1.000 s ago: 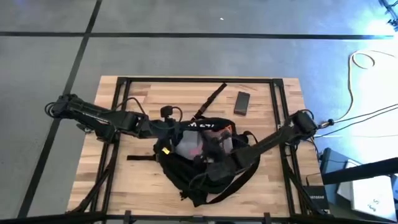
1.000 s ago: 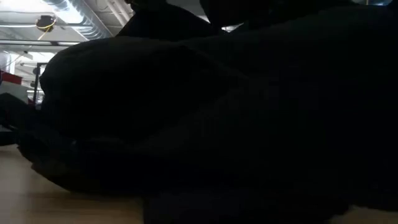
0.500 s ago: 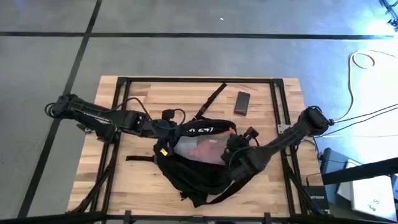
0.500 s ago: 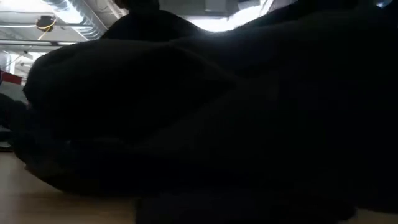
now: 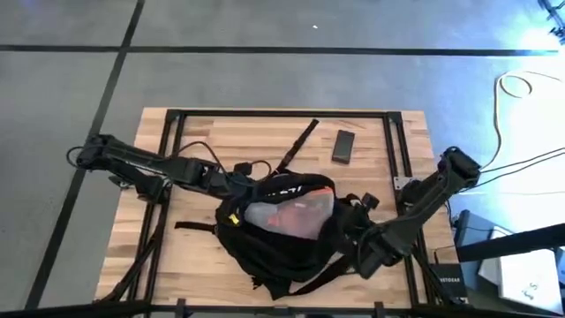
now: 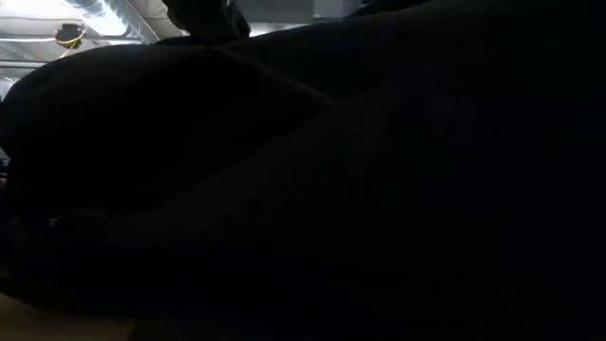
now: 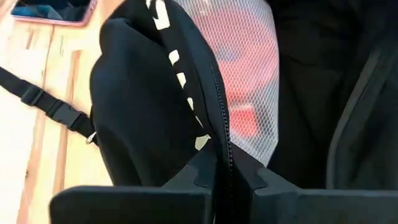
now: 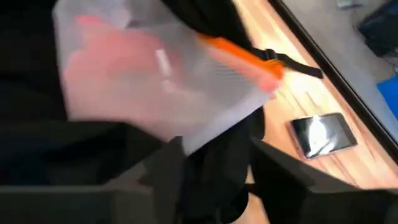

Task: Unpack backpack
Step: Put the white zip bag into the black bag

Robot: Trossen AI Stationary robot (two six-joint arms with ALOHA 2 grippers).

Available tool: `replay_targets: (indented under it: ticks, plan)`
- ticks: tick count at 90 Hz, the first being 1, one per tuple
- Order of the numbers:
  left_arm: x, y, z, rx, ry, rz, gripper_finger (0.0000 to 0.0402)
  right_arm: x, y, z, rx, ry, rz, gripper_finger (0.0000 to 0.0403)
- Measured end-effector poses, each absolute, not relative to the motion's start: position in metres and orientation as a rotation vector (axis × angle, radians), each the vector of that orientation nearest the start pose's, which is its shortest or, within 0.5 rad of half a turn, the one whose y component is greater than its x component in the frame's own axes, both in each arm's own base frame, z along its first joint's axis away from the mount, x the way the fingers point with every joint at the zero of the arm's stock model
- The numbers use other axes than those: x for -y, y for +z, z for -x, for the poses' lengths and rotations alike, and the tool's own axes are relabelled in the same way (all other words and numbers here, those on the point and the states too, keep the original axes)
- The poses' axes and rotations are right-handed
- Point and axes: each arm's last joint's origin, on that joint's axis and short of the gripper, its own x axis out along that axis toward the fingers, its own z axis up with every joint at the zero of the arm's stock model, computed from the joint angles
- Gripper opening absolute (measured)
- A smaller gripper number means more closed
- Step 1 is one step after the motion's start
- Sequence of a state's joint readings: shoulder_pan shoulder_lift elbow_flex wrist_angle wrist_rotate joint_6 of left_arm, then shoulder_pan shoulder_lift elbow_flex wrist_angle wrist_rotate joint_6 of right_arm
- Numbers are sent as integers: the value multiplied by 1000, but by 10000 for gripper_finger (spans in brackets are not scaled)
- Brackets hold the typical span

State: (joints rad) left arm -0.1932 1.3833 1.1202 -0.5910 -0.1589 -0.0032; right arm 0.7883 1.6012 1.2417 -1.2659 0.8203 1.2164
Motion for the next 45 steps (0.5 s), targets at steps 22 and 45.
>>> replay_targets:
  ticks: [22, 45]
  plan:
    - [52, 284, -290, -793, -46, -170, 1, -161, 243, -212, -641, -775, 139, 220]
    - [52, 288, -289, -793, -52, -164, 1, -139, 217, -229, -601, -889, -108, 94]
